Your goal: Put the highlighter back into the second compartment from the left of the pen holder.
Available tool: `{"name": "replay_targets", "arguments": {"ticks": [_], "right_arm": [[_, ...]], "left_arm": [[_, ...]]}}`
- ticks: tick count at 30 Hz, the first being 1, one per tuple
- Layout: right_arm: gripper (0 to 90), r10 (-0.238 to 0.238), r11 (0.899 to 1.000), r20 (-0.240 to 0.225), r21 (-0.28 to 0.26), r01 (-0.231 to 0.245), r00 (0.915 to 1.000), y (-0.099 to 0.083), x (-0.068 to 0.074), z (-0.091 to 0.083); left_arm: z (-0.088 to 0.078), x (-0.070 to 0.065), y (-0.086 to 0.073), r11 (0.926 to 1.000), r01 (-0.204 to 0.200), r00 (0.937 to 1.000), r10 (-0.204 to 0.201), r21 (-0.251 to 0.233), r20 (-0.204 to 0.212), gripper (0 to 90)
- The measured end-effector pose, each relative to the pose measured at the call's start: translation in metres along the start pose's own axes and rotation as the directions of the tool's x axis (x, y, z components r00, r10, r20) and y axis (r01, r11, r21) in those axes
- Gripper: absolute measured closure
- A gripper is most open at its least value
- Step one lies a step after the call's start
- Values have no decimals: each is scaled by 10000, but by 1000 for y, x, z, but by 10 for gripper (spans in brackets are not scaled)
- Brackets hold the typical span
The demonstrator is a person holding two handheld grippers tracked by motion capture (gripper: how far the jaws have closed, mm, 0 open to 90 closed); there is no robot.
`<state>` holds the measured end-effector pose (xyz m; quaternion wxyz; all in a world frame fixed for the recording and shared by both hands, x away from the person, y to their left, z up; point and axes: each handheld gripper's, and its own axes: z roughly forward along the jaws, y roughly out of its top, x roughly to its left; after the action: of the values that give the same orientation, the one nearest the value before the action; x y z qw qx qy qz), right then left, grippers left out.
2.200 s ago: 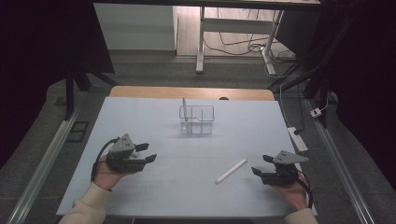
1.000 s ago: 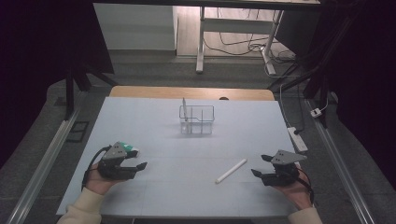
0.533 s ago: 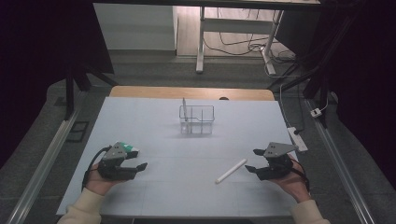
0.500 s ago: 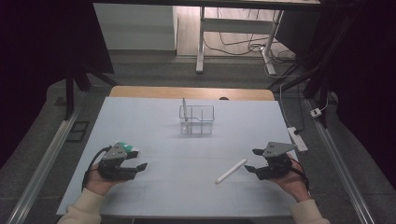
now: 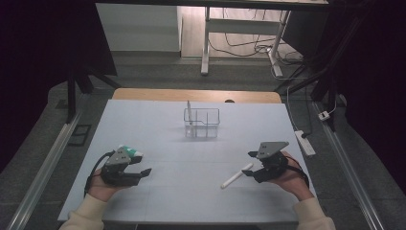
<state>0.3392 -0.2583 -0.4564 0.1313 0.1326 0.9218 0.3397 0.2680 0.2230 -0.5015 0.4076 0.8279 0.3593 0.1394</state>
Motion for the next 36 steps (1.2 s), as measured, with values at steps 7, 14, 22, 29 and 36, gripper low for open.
{"name": "replay_targets", "arguments": {"ticks": [7,14,22,29,36], "right_arm": [[301,-232,9991,-594,354,254,9980,15,-8,13],[300,-514,9940,-1219,900,626,9912,31,-10,29],[300,-815,9882,-1505,1161,995,9852,33,-5,35],[301,-899,9816,-1760,1506,1171,9803,31,-2,41],[305,-1222,9700,-2175,1805,1629,9684,32,5,49]], "left_arm": [[2,-1,0,10000,-69,10000,69,54,55,372],[1,-1,0,10000,-22,10000,22,-9,25,372],[0,-2,1,9999,-120,9999,120,11,-11,372],[-1,-1,1,9999,-94,10000,94,-66,-11,372],[-1,-1,1,9999,-126,9999,126,-22,-9,369]]}}
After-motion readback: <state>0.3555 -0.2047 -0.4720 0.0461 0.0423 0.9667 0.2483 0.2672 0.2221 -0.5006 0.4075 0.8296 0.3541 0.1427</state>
